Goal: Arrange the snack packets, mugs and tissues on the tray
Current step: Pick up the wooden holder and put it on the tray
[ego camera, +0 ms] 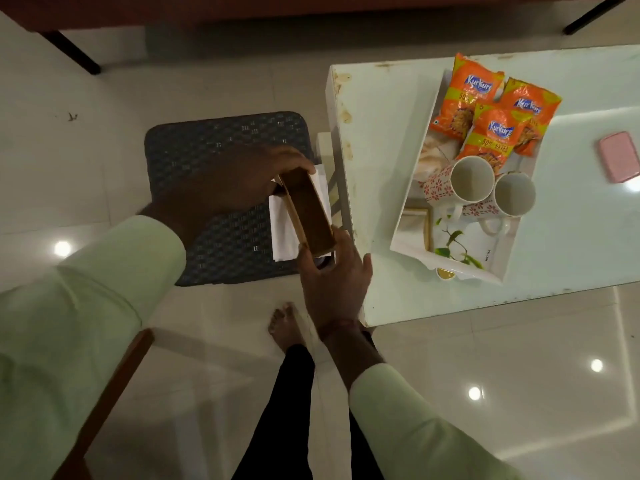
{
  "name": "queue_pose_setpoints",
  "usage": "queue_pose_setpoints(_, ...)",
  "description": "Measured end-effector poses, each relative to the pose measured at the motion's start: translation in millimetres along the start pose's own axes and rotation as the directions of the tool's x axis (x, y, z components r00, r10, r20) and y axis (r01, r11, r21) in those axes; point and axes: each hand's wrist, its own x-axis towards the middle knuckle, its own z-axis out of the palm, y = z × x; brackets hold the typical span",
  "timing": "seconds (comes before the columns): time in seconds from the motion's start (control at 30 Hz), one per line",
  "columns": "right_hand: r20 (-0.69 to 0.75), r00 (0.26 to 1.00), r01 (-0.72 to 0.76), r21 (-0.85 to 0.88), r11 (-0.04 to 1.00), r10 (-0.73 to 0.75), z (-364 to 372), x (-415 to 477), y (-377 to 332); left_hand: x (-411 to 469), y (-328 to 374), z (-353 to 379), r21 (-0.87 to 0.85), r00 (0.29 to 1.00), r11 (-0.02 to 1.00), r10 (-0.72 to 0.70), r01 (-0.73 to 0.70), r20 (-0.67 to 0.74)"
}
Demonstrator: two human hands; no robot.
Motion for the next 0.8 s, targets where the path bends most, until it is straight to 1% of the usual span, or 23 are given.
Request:
queue_pose_setpoints(0.07, -0.055, 0.997, 0.057, -0.02, 0.998, -0.058, -17.1, 6.1, 6.3, 2.3, 5.9, 4.2, -0.063, 0.999, 0.998, -0.007, 0.005, -0.034)
queue_pose_setpoints(0.13, -0.095, 0.988, 0.121, 0.009, 0.993, -0.12, -37.8, 14.0, 17.2, 4.8, 13.1, 13.7, -0.096, 0.998, 0.995, 0.007, -0.013, -0.057)
queue_pose_setpoints(0.2, -0.104, 0.977, 0.192, 0.032, 0.981, -0.187, -58.0, 23.3, 33.6, 7.7, 20.1, 28.0, -0.122, 0.996, 0.991, 0.044, -0.054, -0.083)
queue_pose_setpoints(0.33, -0.104, 0.96, 0.256, -0.044, 0.966, -0.259, -98.9, 41.2, 75.5, 18.5, 38.7, 66.3, -0.185, 0.993, 0.981, 0.044, -0.064, -0.112)
queue_pose_setpoints(0.47, -0.048, 0.969, 0.236, -0.097, 0.967, -0.241, -136.6, 57.6, 118.7, 37.4, 66.5, 110.2, -0.269, 0.991, 0.961, 0.021, -0.055, -0.129)
queue_pose_setpoints(0.57, -0.028, 0.977, 0.207, -0.139, 0.969, -0.212, -156.7, 71.7, 148.1, 56.5, 82.4, 138.4, -0.29, 0.994, 0.956, 0.008, -0.04, -0.112)
queue_pose_setpoints(0.8, -0.059, 0.994, 0.075, -0.178, 0.981, -0.087, -172.0, 90.9, 200.3, 97.4, 103.7, 180.3, -0.206, 0.986, 0.97, 0.104, -0.13, -0.13)
